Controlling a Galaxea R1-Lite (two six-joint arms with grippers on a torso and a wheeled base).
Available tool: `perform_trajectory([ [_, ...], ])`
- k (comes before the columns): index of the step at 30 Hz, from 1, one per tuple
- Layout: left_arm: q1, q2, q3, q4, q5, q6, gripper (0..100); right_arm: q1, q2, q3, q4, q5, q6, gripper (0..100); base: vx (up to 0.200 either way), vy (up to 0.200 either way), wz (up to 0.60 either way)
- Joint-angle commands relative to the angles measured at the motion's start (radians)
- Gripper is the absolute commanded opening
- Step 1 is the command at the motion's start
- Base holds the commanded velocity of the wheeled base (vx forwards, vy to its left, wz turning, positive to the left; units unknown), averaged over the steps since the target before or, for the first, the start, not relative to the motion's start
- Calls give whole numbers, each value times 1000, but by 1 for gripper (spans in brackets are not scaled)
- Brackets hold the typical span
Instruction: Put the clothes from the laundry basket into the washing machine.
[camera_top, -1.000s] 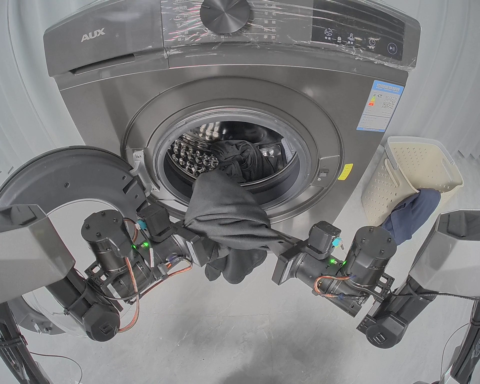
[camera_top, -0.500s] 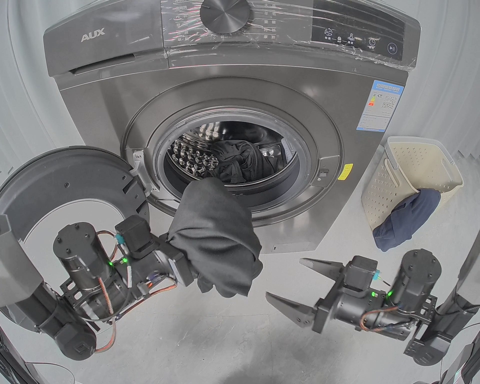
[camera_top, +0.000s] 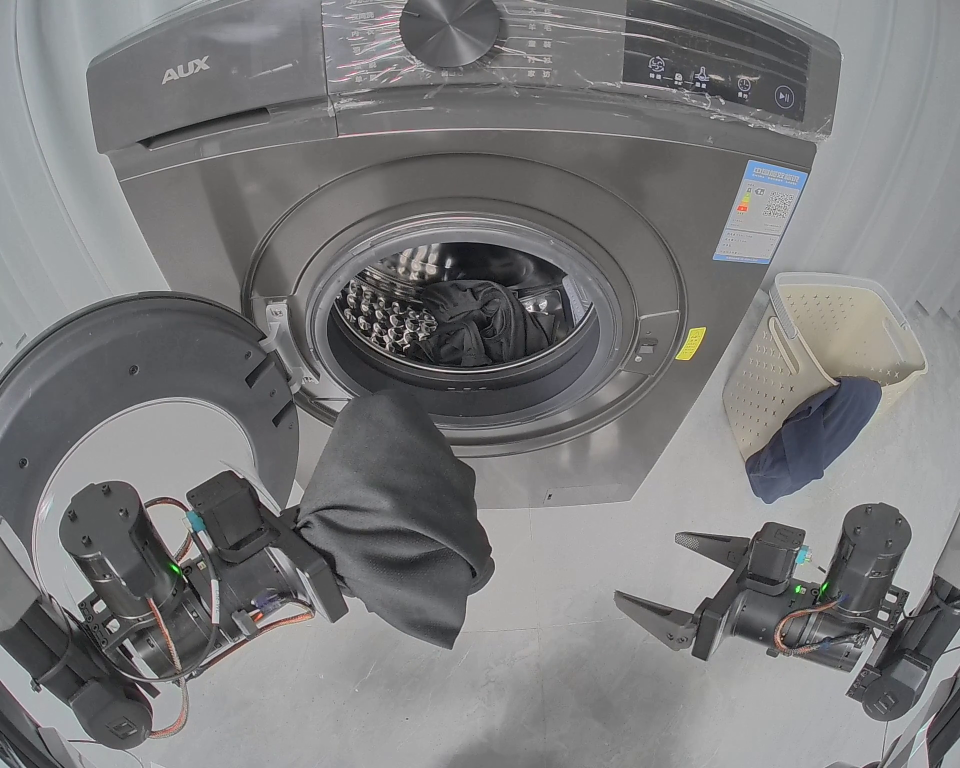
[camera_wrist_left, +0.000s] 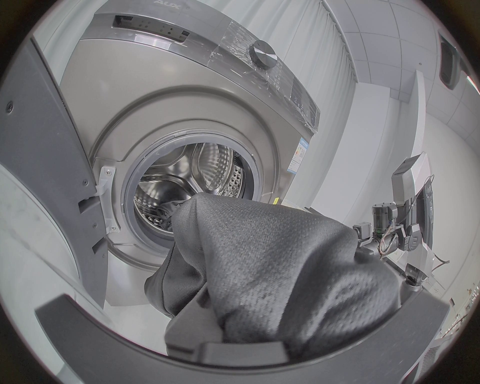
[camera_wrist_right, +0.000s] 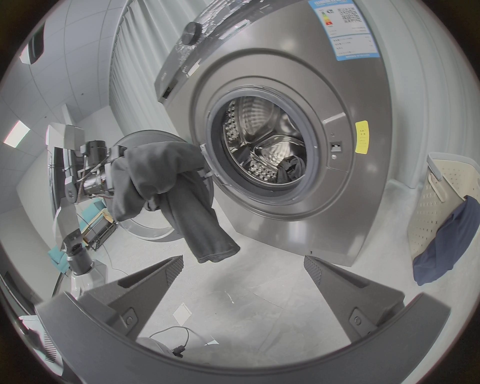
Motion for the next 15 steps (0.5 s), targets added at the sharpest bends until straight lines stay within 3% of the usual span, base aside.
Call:
perform_trajectory([
  [1,23,3,20,-3,-6,10,0,-1,23,18,1,11,2,100,0,0,0],
  [3,41,11,23,-4,-9,17,0,19,17,40,0,16,8,100,0,0,0],
  [9,44,13,21,-4,-9,17,0,50,21,34,0,16,1,100,200,0,0],
  [15,34,6,26,-3,-9,30,0,48,26,23,-2,9,2,100,0,0,0],
])
